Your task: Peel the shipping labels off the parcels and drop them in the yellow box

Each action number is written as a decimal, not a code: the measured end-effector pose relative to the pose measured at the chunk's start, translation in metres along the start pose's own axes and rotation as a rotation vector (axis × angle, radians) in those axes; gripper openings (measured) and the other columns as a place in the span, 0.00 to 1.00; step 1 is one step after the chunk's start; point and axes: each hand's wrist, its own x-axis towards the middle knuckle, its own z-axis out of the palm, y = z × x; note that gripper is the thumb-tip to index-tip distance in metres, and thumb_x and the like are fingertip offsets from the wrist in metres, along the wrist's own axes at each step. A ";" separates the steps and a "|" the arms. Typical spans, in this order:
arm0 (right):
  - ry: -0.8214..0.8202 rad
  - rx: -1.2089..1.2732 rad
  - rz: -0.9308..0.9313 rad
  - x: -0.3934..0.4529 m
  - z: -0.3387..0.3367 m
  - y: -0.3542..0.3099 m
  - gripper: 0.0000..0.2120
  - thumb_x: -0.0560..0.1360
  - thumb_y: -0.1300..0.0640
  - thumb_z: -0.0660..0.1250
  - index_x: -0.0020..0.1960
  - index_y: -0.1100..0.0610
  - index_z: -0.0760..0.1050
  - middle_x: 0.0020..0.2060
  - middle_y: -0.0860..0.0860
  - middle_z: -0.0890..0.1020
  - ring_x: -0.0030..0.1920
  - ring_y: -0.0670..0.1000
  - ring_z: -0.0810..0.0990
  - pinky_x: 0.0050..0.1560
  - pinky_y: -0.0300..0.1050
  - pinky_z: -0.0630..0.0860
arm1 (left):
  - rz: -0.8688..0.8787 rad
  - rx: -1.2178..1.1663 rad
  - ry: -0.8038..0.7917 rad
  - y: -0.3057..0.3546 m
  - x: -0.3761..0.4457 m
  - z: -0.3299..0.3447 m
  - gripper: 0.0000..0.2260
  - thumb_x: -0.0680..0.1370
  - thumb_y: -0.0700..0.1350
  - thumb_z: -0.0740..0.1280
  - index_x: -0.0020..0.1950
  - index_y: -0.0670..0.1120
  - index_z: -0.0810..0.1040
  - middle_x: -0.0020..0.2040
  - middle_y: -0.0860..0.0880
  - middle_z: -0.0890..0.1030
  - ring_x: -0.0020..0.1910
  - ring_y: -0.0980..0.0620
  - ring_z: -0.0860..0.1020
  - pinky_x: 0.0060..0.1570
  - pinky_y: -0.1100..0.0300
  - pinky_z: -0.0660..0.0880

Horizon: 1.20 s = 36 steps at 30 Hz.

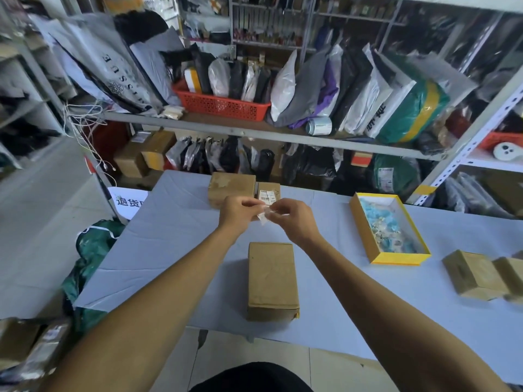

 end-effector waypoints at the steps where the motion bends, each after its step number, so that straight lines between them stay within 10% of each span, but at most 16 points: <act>1: -0.010 -0.023 -0.004 -0.001 0.002 -0.002 0.12 0.70 0.49 0.75 0.49 0.54 0.81 0.42 0.46 0.82 0.42 0.48 0.80 0.43 0.44 0.79 | -0.033 -0.033 0.021 0.001 -0.001 0.001 0.02 0.73 0.38 0.75 0.43 0.43 0.85 0.44 0.44 0.85 0.45 0.48 0.84 0.47 0.56 0.82; 12: -0.043 -0.183 -0.081 -0.005 -0.005 0.006 0.05 0.76 0.58 0.69 0.49 0.57 0.82 0.42 0.53 0.84 0.41 0.51 0.80 0.43 0.46 0.78 | -0.086 0.102 -0.100 -0.003 -0.004 0.006 0.05 0.72 0.45 0.76 0.43 0.44 0.84 0.45 0.48 0.83 0.46 0.52 0.79 0.44 0.59 0.77; 16: -0.118 -0.056 -0.027 -0.012 0.001 0.004 0.18 0.75 0.56 0.71 0.63 0.53 0.74 0.47 0.50 0.83 0.46 0.51 0.81 0.46 0.48 0.81 | -0.122 0.039 -0.047 -0.006 -0.002 0.003 0.02 0.72 0.37 0.75 0.42 0.40 0.83 0.45 0.42 0.85 0.46 0.45 0.84 0.47 0.54 0.83; 29: -0.048 -0.206 -0.069 0.003 -0.003 0.007 0.05 0.76 0.59 0.68 0.43 0.58 0.81 0.36 0.50 0.82 0.36 0.47 0.78 0.43 0.51 0.81 | -0.147 -0.020 -0.147 -0.014 -0.003 0.006 0.06 0.75 0.38 0.72 0.51 0.39 0.84 0.51 0.42 0.83 0.48 0.46 0.83 0.53 0.53 0.81; 36: -0.233 -0.142 -0.075 0.001 -0.001 0.009 0.09 0.78 0.61 0.64 0.51 0.57 0.84 0.42 0.51 0.85 0.40 0.47 0.82 0.47 0.47 0.82 | -0.138 0.103 -0.066 -0.020 0.001 -0.006 0.03 0.74 0.36 0.73 0.46 0.42 0.83 0.48 0.40 0.83 0.41 0.48 0.82 0.48 0.56 0.82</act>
